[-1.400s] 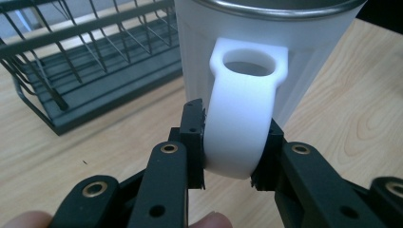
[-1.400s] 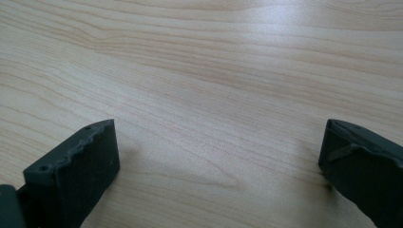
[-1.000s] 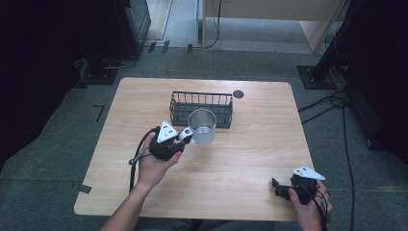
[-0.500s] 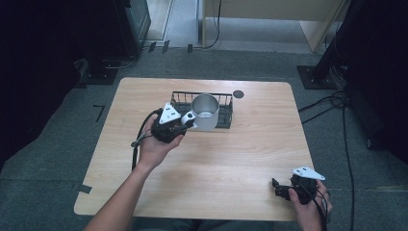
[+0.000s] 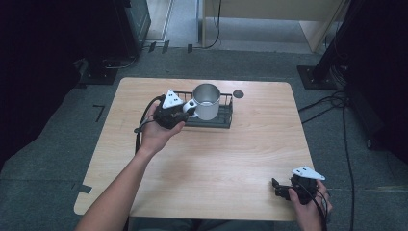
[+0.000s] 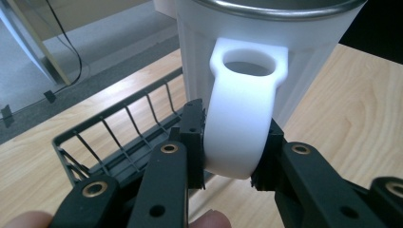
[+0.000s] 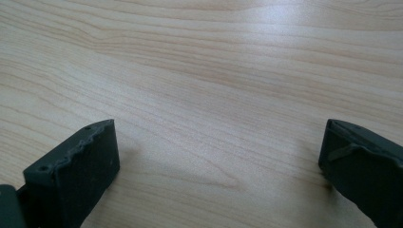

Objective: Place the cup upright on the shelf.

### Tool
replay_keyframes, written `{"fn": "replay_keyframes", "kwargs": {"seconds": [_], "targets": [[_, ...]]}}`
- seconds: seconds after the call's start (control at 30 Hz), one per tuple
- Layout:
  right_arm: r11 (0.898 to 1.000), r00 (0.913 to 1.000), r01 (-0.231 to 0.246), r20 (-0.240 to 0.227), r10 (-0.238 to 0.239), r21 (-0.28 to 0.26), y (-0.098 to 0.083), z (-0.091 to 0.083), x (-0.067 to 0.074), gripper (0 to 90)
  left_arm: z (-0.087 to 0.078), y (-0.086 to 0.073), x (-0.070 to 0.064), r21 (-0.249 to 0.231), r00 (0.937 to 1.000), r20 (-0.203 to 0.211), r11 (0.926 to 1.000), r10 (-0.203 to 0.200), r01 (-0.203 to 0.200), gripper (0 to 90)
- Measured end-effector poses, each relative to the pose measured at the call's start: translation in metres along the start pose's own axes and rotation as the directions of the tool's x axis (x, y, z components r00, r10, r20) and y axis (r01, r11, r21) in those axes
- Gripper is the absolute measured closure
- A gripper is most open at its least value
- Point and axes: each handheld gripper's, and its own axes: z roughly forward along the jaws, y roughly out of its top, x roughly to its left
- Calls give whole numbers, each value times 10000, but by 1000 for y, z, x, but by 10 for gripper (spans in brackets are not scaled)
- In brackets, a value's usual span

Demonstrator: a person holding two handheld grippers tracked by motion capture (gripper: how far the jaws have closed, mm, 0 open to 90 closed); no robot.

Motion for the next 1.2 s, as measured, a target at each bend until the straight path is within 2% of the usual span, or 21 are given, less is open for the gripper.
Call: {"fn": "replay_keyframes", "kwargs": {"seconds": [0.13, 0.3, 0.4, 0.63, 0.73, 0.77, 1.0, 1.2], "targets": [[10000, 10000, 14, 3, -14, -5, 0, 0, 0, 0, 6, 4, 11, 124, 9996, 1, 9995, 298, -298, 732], [10000, 10000, 12, 5, -12, -8, 0, 0, 0, 0, 14, 8, 29, 134, 9985, 400, 9992, 368, -374, 732], [10000, 10000, 11, 2, -11, -6, 0, 0, 0, 0, 25, 8, 40, 386, 9974, 536, 9980, 481, -502, 732], [10000, 10000, -1, -1, 1, -2, 0, 0, 0, 0, 38, 6, 50, 541, 9983, 505, 9980, 287, -314, 732], [10000, 10000, 0, 0, 0, 0, 0, 0, 0, 0, 44, 3, 56, 572, 9984, 378, 9973, 430, -451, 732], [10000, 10000, -1, 0, 1, -1, 0, 0, 0, 0, 45, 3, 58, 581, 9988, 334, 9976, 348, -367, 732], [10000, 10000, -3, 1, 3, 1, 0, 0, 0, 0, 49, -1, 68, 391, 9960, 896, 9992, -29, -6, 732], [10000, 10000, 4, 1, -4, 0, 0, 0, 0, 0, 52, -5, 70, 413, 9931, 1166, 9990, 139, -188, 732]]}}
